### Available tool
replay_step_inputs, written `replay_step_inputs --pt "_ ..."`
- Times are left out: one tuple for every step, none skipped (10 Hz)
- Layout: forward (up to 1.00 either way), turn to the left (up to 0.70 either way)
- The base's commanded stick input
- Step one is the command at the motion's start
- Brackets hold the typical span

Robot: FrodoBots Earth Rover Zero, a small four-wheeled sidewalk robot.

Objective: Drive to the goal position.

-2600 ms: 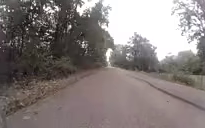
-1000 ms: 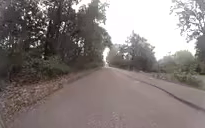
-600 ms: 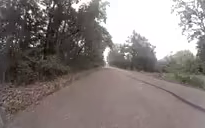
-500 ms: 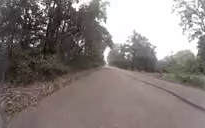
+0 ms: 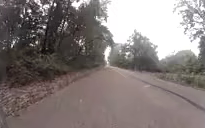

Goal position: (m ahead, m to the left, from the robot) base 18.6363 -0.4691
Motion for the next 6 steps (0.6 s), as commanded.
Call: replay_step_inputs --pt "0.70 -0.01" --pt "0.70 -0.02" --pt "0.70 -0.02" --pt "0.70 -0.02" --pt "0.70 -0.02" --pt "0.70 -0.01"
